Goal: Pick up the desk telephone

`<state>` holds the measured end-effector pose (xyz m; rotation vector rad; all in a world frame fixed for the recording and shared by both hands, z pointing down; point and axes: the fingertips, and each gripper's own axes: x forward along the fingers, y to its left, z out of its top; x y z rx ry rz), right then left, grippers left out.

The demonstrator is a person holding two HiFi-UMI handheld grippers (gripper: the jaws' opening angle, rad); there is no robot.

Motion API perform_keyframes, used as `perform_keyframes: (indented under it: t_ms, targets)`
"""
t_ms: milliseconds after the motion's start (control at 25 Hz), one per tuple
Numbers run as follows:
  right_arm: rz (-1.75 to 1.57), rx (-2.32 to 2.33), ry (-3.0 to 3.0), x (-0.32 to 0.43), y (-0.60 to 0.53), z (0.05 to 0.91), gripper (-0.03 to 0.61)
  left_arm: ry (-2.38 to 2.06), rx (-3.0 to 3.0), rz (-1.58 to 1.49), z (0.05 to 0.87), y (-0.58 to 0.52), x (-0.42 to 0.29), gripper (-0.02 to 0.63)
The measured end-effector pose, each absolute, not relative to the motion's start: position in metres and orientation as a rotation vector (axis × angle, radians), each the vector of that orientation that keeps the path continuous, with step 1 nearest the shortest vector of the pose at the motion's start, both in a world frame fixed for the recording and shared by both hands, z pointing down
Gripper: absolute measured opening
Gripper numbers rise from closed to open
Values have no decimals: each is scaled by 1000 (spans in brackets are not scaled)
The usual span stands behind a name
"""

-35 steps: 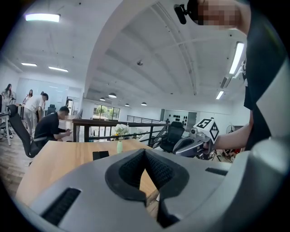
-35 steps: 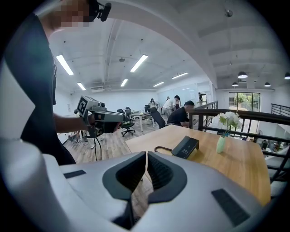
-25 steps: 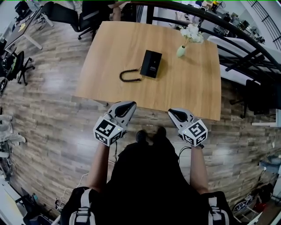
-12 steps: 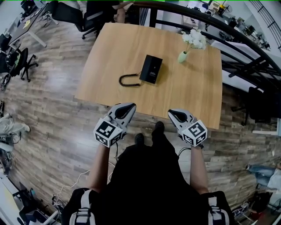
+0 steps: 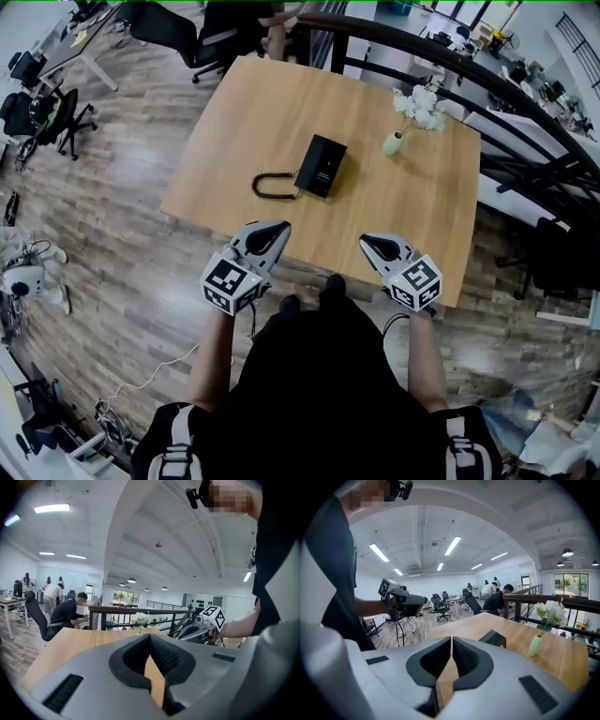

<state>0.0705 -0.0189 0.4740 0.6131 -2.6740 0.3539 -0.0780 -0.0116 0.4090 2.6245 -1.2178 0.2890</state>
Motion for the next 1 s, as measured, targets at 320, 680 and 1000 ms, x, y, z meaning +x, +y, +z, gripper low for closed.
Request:
perform_keyframes:
  t_ms: [320,680,1000]
  targets:
    - [325,416,-2715,74,-60,477,25,-1377,2539,302,406,-26,-63,18]
    - [317,251,-2749,65,-72,483,25,-1533,2416,329,409,-15,-68,18]
    - [355,332,-2732,65,-84,488,25,-1458,2422,245,411,-32,-78,18]
